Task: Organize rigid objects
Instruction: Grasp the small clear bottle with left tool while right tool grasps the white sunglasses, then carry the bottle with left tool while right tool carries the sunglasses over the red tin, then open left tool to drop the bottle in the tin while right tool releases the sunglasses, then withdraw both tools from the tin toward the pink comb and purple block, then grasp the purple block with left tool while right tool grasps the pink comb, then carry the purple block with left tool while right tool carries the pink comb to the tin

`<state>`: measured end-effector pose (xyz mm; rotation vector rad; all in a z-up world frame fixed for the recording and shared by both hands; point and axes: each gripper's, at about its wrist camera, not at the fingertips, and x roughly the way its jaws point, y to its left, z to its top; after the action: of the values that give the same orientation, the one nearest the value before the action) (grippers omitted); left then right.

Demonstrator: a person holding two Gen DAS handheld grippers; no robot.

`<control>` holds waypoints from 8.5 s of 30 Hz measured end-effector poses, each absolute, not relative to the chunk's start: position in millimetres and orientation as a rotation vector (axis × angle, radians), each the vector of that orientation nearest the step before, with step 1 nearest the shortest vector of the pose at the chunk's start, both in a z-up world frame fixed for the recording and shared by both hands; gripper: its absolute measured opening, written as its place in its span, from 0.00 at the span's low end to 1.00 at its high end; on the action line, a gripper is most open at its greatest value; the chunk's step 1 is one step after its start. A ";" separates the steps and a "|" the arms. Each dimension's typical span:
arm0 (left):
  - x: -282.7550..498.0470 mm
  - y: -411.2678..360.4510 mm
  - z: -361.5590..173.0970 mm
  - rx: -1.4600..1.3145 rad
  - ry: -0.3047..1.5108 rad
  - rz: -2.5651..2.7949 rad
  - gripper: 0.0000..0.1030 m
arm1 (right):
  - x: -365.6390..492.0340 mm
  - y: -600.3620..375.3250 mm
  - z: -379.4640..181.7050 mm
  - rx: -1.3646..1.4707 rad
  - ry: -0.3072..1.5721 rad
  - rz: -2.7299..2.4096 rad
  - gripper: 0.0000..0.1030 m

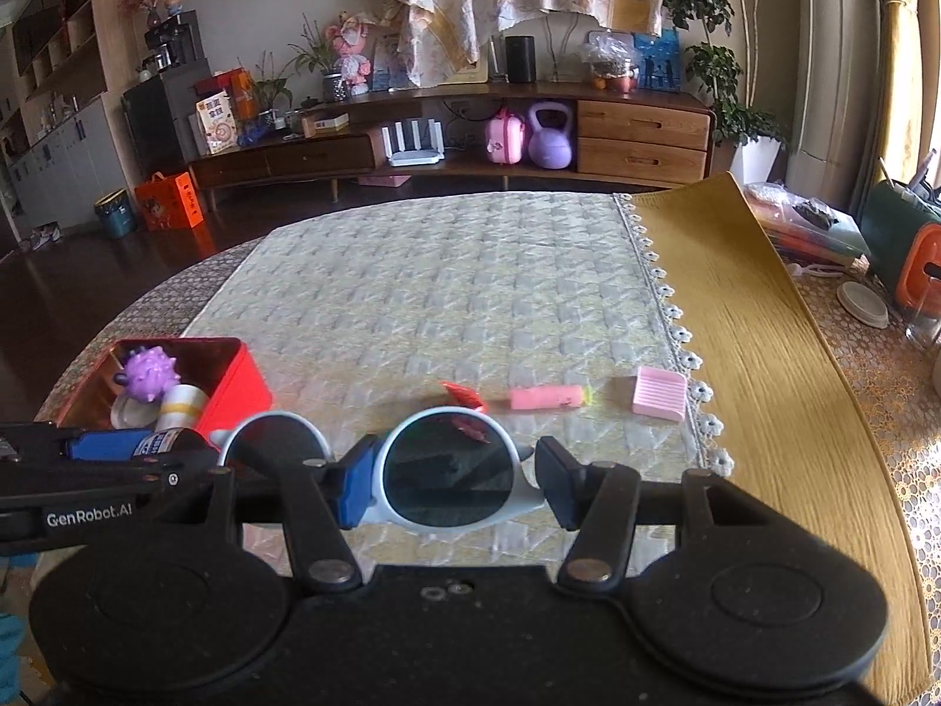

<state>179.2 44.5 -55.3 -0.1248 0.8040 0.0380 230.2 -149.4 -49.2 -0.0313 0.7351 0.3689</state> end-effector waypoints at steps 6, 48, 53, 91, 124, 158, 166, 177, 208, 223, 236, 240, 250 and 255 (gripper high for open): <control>159.0 84.0 -46.1 -0.162 0.790 0.087 0.52 | 210.5 -114.4 -41.4 -0.075 0.719 0.429 0.55; 219.4 189.5 -91.3 -0.191 0.836 0.231 0.53 | 200.8 64.8 -86.4 -0.481 0.608 0.683 0.55; 221.6 187.5 -103.2 -0.189 0.861 0.236 0.53 | 194.9 68.1 -92.8 -0.509 0.599 0.700 0.55; 175.8 169.3 -74.9 -0.166 0.815 0.216 0.66 | 171.0 -17.7 -48.8 -0.213 0.636 0.690 0.78; 155.2 13.9 -47.3 -0.066 0.702 0.007 0.80 | 177.7 -191.8 -58.2 0.068 0.650 0.363 1.00; 244.5 -56.9 -122.4 -0.104 0.883 -0.023 0.80 | 346.9 -254.3 -109.6 -0.200 0.689 0.568 0.98; 258.6 -54.5 -135.0 -0.184 0.912 0.010 0.80 | 379.8 -248.0 -123.8 -0.272 0.717 0.712 0.91; 266.2 -53.9 -138.1 -0.214 0.898 0.021 0.80 | 401.0 -252.3 -138.3 -0.314 0.754 0.811 0.83; 237.3 -44.2 -125.3 -0.150 0.876 0.029 0.39 | 304.0 -220.8 -125.5 -0.259 0.762 0.655 0.53; 191.3 -5.4 -78.9 -0.196 0.825 0.070 0.39 | 235.4 -183.1 -72.9 -0.196 0.727 0.631 0.53; 160.5 56.6 -37.3 -0.229 0.767 0.109 0.39 | 191.6 -111.1 -35.9 -0.243 0.662 0.715 0.53; 154.9 77.9 -34.3 -0.223 0.766 0.125 0.39 | 185.9 -88.5 -33.7 -0.256 0.655 0.732 0.53; 151.3 138.5 -40.7 -0.234 0.772 0.190 0.39 | 175.4 -36.9 -34.8 -0.290 0.649 0.779 0.53; 158.0 165.1 -47.5 -0.240 0.780 0.220 0.39 | 177.8 -11.2 -40.9 -0.298 0.664 0.803 0.53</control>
<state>158.0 165.1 -47.5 -0.2399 0.7802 0.2204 177.8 -11.2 -40.9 -0.2982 0.6642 0.8034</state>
